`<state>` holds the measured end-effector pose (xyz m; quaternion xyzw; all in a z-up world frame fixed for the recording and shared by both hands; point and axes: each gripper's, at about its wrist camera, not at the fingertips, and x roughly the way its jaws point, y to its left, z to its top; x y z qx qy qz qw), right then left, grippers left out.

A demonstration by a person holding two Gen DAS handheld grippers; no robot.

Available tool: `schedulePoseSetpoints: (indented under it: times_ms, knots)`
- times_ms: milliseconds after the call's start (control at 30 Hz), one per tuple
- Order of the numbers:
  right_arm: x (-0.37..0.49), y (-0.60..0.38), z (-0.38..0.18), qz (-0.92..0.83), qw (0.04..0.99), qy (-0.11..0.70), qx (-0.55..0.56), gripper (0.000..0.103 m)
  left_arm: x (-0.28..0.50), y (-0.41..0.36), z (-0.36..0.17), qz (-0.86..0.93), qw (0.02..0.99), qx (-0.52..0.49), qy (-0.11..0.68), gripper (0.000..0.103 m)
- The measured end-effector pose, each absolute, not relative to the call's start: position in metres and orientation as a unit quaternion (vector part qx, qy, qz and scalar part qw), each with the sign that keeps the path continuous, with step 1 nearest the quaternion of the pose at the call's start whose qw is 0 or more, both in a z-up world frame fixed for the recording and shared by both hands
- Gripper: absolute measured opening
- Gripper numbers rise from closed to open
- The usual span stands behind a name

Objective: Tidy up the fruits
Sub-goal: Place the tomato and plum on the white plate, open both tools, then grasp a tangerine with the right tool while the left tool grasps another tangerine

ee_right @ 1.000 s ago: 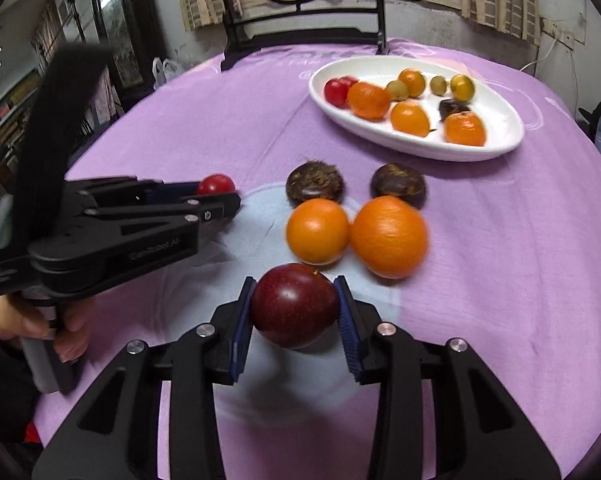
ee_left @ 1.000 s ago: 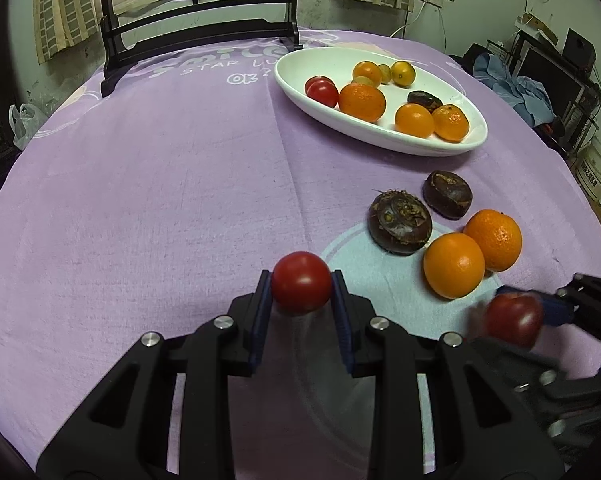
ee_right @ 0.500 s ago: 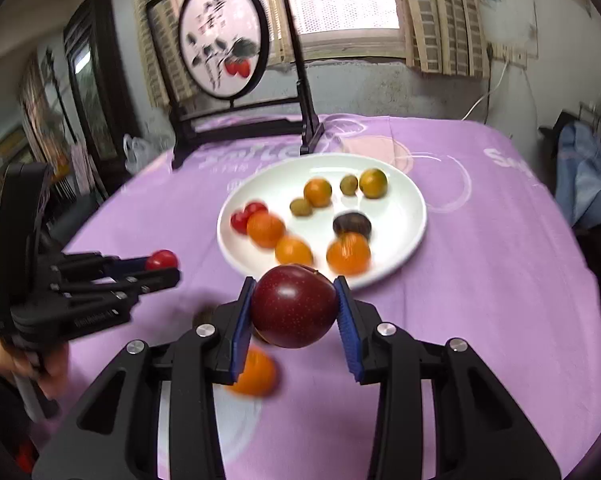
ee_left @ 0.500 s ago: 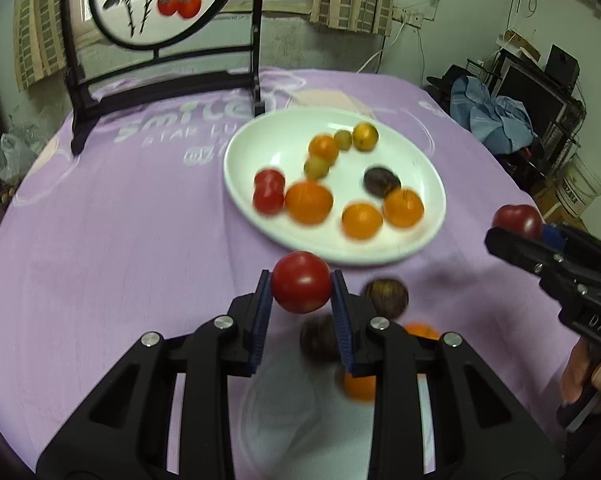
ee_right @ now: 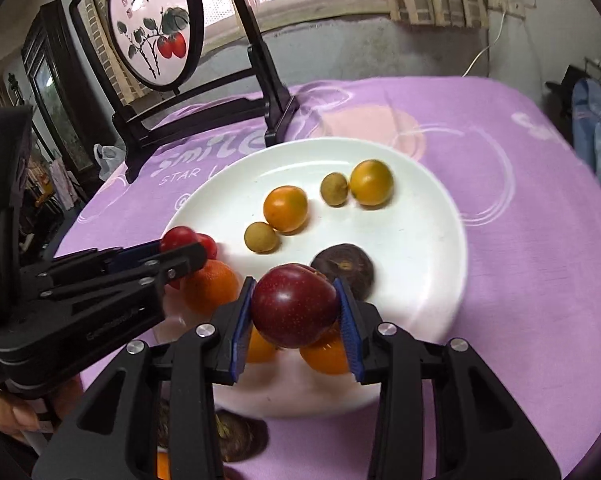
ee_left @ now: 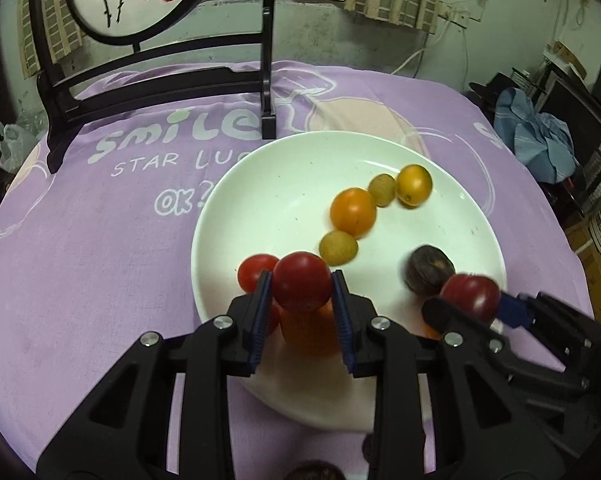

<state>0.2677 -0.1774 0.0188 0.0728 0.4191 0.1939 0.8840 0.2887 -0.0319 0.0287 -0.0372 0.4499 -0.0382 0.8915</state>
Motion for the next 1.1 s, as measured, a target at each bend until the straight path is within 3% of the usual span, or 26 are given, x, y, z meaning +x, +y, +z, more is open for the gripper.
schedulePoseSetpoints:
  times_ms: [67,133,167,400,467,633,1100]
  knots:
    - [0.265,-0.18,0.021,0.191,0.889,0.408,0.087,0.045,0.292,-0.025,0.029,-0.024,0.892,-0.06,0.447,0.06]
    - [0.261,-0.184,0.024,0.187,0.895,0.394,0.096,0.054,0.289,-0.02,0.033,-0.022,0.897,-0.077,0.434,0.068]
    - [0.259,-0.185,0.026,0.182,0.898,0.39,0.096,0.059,0.288,-0.019,0.035,-0.022,0.899,-0.076,0.431,0.07]
    - [0.231,-0.206,0.033,0.192,0.896,0.383,0.118,0.062,0.256,-0.018,0.052,-0.028,0.908,-0.052,0.414,0.076]
    - [0.219,-0.208,0.032,0.192,0.896,0.387,0.103,0.062,0.237,-0.019,0.053,-0.028,0.912,-0.032,0.408,0.087]
    - [0.184,-0.212,0.029,0.189,0.901,0.386,0.063,0.062,0.19,-0.018,0.049,-0.018,0.922,0.019,0.386,0.089]
    - [0.09,-0.166,0.015,0.231,0.887,0.377,-0.131,0.062,0.133,0.026,0.005,-0.016,0.907,-0.074,0.415,0.09]
